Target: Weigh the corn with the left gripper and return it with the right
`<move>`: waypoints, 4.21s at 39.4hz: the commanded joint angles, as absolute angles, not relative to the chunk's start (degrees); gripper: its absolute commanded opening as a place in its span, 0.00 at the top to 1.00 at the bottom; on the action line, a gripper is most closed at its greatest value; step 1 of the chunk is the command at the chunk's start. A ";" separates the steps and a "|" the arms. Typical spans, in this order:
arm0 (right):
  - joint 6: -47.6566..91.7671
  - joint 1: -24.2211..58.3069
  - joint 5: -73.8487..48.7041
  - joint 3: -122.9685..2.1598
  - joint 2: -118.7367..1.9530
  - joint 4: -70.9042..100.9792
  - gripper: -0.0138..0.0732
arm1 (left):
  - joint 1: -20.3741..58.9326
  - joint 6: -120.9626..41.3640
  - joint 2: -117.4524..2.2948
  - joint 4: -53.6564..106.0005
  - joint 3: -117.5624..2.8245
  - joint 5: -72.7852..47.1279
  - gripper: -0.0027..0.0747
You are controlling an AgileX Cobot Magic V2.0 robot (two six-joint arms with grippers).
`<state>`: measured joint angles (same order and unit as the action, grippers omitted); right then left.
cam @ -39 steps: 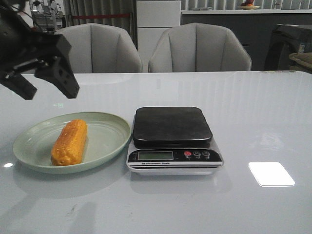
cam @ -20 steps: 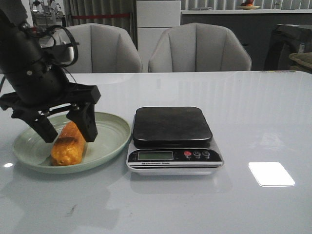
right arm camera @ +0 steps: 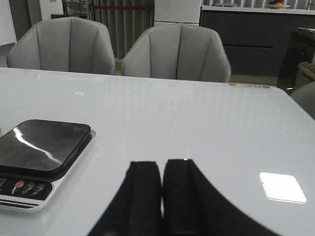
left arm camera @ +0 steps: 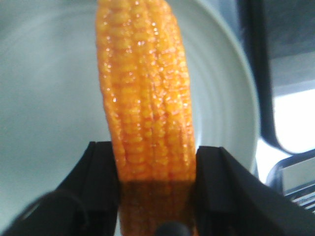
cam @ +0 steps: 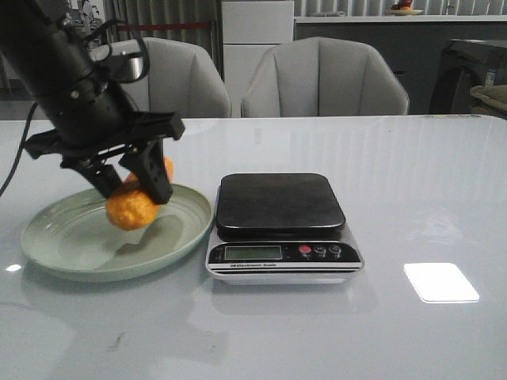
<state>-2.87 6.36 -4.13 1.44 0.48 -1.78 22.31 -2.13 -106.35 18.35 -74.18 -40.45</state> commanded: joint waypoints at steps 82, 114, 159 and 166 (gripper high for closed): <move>-2.77 6.06 0.55 2.07 1.64 -2.43 0.64 | 31.67 -5.13 -64.02 17.08 -53.17 -32.33 0.27; -2.77 6.06 0.55 2.07 1.64 -2.43 0.64 | 31.67 -5.13 -7.82 7.63 -24.37 -35.10 0.83; -2.45 6.06 -5.38 -20.32 -17.11 -2.43 0.64 | 31.67 -5.13 -3.31 7.63 -23.55 -34.41 0.80; -2.56 6.06 -12.59 -22.57 -21.33 -1.10 0.64 | 31.67 -5.13 -3.31 7.63 -23.55 -34.41 0.80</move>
